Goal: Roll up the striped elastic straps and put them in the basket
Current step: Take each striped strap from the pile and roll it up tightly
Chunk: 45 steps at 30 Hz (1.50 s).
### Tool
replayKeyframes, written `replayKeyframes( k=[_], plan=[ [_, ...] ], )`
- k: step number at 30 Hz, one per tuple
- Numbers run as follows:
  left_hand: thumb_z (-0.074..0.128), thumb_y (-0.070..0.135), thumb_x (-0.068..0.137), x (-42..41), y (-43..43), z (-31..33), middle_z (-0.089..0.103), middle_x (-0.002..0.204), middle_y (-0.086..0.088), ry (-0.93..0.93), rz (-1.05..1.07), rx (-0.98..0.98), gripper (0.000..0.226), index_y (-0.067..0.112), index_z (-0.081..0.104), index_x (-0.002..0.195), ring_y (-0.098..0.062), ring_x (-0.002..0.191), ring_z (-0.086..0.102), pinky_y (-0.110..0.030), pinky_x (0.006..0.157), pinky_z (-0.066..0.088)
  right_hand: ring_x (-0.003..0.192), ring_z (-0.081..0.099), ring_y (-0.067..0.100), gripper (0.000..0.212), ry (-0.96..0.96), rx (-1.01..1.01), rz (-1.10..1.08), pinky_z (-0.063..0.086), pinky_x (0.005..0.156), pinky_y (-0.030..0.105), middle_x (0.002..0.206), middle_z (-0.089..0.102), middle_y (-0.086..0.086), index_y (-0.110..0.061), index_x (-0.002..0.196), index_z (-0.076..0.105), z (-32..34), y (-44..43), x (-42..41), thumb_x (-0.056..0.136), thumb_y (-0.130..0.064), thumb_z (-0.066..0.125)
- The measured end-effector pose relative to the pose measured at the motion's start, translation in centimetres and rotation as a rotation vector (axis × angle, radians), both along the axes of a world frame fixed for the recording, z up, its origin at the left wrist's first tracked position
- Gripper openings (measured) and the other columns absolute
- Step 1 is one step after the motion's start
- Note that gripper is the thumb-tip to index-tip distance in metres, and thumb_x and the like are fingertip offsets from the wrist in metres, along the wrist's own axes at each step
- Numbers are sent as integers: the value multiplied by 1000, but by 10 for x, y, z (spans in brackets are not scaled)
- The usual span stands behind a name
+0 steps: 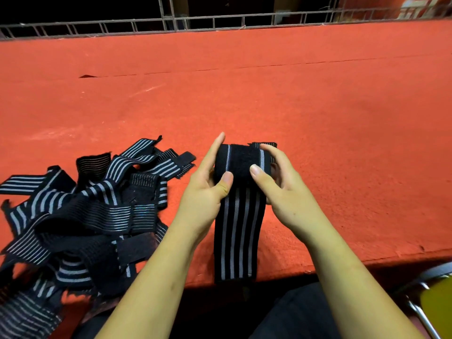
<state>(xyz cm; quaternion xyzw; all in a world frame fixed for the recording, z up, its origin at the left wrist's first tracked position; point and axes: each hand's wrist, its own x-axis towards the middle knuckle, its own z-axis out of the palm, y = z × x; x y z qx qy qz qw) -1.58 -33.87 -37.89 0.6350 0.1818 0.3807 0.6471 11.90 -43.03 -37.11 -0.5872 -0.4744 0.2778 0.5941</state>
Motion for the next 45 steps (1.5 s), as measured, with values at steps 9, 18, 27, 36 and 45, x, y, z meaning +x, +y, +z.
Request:
replayKeyframes(
  k=[9,18,27,36,45],
  plan=[
    [53,6,96,1,0,-11,65,130,-4,149,136,65,46,17,45,140,-15,122,61,-46,111,43,128,49,-5,60,-6,64,11,46,105,24,143,50,-9,-25,151,32,-5,0,2,98,-9,58],
    [67,26,90,1,-6,-10,69,120,-17,102,-21,-222,49,10,54,134,-29,109,67,-34,86,55,101,62,22,54,0,128,-39,51,92,57,109,61,6,-27,120,47,-11,1,2,86,14,52],
    [63,30,89,1,-9,-8,63,128,-23,-46,23,-334,52,1,54,132,-34,119,62,-48,104,49,97,59,13,50,49,88,134,50,84,34,117,57,-2,-26,119,48,-13,-3,-4,80,4,55],
    [58,6,86,-6,0,-10,59,136,-14,-22,-48,-189,63,13,41,146,-27,129,56,-41,109,44,107,69,22,52,320,-55,151,55,90,47,114,71,7,-39,141,42,-12,-4,-1,94,-35,62],
    [67,8,88,-7,0,-18,65,121,-9,170,-20,-86,67,48,48,138,-20,104,68,-36,91,56,108,67,37,55,465,67,164,55,92,48,119,66,22,-27,136,44,-21,-4,5,92,3,59]
  ],
)
